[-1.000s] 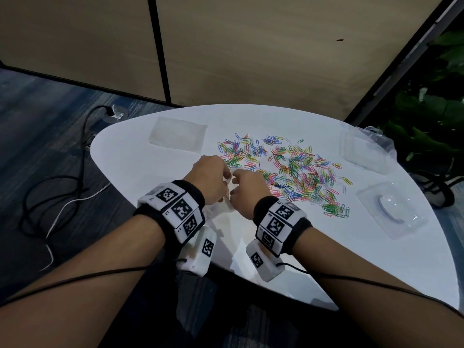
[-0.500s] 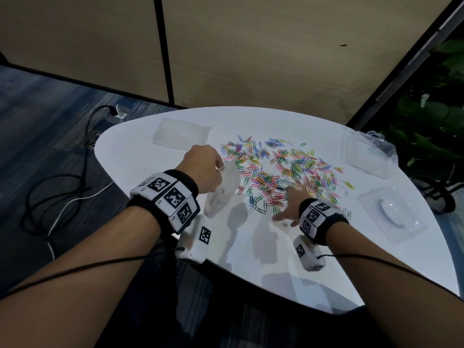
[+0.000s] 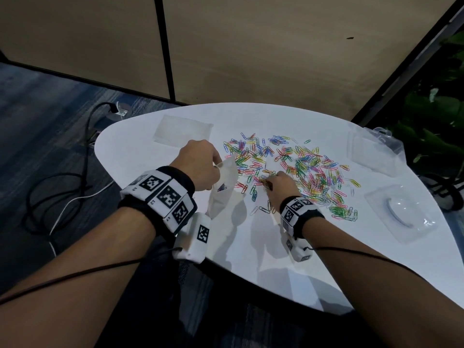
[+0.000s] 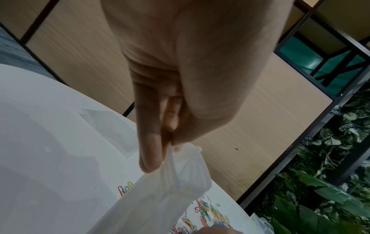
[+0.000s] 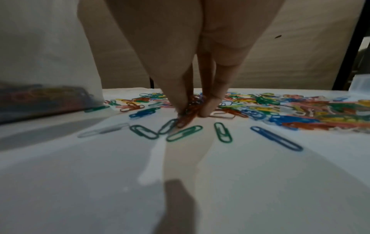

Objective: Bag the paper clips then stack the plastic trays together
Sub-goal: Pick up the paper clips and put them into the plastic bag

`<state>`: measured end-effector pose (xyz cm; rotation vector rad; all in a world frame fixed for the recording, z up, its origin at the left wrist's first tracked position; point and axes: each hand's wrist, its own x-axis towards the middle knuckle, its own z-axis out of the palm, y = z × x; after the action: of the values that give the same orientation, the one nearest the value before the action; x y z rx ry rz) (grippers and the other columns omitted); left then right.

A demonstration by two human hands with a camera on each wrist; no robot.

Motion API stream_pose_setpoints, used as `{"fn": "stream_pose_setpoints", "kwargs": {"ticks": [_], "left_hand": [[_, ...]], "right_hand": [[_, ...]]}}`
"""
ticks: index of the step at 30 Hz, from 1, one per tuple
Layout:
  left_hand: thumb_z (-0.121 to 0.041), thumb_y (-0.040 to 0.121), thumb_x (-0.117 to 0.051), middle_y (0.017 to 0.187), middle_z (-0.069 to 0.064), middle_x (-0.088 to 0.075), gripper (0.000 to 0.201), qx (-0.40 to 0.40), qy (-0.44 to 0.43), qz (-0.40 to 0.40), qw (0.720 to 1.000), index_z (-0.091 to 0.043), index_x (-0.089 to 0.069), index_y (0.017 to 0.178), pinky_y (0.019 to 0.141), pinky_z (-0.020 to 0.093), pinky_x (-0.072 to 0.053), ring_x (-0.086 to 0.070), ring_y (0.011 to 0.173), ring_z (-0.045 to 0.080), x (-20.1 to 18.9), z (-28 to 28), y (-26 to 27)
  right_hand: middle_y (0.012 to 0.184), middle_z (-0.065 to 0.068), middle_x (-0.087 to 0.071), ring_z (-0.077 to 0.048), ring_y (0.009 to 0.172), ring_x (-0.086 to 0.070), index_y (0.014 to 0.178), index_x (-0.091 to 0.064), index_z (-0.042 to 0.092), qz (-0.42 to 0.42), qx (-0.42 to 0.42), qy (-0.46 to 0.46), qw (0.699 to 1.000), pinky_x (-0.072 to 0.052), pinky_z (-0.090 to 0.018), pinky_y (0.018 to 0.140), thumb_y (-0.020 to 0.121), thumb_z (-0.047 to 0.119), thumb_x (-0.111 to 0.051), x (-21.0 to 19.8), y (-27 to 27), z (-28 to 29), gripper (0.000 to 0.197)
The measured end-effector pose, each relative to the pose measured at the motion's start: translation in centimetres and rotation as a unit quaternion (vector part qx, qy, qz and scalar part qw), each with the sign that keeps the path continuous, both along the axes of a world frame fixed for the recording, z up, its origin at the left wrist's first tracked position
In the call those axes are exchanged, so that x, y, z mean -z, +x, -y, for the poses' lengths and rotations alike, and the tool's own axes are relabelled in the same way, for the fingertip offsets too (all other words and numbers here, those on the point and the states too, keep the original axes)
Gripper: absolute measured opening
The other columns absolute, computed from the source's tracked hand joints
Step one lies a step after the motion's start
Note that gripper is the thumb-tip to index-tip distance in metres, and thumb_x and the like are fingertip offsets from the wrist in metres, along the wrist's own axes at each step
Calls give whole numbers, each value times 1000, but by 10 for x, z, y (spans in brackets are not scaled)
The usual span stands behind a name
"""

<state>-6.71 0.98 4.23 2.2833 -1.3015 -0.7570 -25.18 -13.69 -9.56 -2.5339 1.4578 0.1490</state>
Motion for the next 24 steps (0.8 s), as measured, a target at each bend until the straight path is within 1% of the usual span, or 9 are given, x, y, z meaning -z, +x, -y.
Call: {"fn": "stream_pose_setpoints", "kwargs": {"ticks": [5, 8, 9, 12, 14, 16, 19, 22, 24], "left_hand": [[-3, 89, -51, 82, 8, -69, 30, 5, 6, 5, 1000, -12, -75, 105, 61, 24, -56, -76, 64, 21, 0, 0, -2], [-4, 89, -52, 85, 9, -68, 29, 4, 8, 9, 1000, -12, -74, 107, 61, 25, -55, -76, 65, 22, -1, 0, -3], [-4, 89, -52, 88, 10, -68, 30, 5, 9, 9, 1000, -12, -74, 107, 61, 25, -55, -76, 66, 22, -1, 0, -3], [-3, 89, -52, 90, 11, -68, 31, 7, 13, 7, 1000, -11, -73, 110, 63, 27, -58, -77, 67, 24, -2, 1, -6], [-2, 89, -52, 87, 10, -68, 32, 9, 14, 8, 1000, -10, -73, 112, 67, 29, -60, -77, 67, 25, -1, 2, -8], [-2, 90, -51, 84, 8, -66, 32, 9, 15, 9, 1000, -9, -73, 112, 67, 28, -59, -77, 68, 24, -1, 2, -10], [-2, 89, -52, 84, 9, -67, 32, 8, 15, 8, 1000, -9, -73, 113, 69, 27, -58, -77, 68, 23, 0, 3, -13], [-2, 89, -53, 84, 10, -72, 31, 6, 7, -4, 1000, -9, -75, 110, 67, 26, -58, -77, 64, 21, 1, 3, -13], [-2, 91, -53, 86, 10, -74, 27, 5, -2, -20, 1000, -9, -74, 107, 66, 27, -60, -76, 62, 19, 1, 3, -15]], "right_hand": [[99, -10, -74, -25, 88, -70, 99, -77, 9, 65, 99, 51, 992, -58, -31, 80, 89, 10, -65, -18, -13, 14, 16], [94, -3, -76, -20, 85, -71, 94, -78, 13, 202, 214, 165, 941, -59, -30, 78, 81, 21, -78, -34, -23, 24, 16], [96, -6, -76, -20, 84, -72, 93, -77, 11, 277, 244, 228, 901, -59, -28, 76, 80, 18, -79, -42, -23, 24, 15], [103, -23, -72, -24, 86, -74, 97, -71, -5, 511, 278, 400, 707, -60, -26, 76, 82, -2, -72, -70, -12, 11, 16], [104, -22, -71, -24, 93, -73, 105, -66, -11, 560, 248, 471, 635, -59, -23, 77, 83, -5, -70, -86, 0, -1, 23], [100, -17, -72, -19, 95, -72, 105, -65, -11, 562, 211, 531, 597, -57, -19, 78, 87, -4, -65, -100, 10, -14, 20], [89, -16, -72, -16, 83, -73, 93, -66, -10, 530, 179, 557, 613, -57, -17, 73, 89, -7, -60, -111, 22, -36, 8], [88, -24, -66, -24, 73, -71, 87, -66, -13, 487, 160, 494, 702, -60, -22, 71, 83, -15, -63, -107, 31, -53, 6], [90, -25, -66, -24, 68, -69, 99, -66, -16, 467, 158, 444, 748, -61, -23, 71, 82, -20, -61, -102, 36, -58, 18]]}}
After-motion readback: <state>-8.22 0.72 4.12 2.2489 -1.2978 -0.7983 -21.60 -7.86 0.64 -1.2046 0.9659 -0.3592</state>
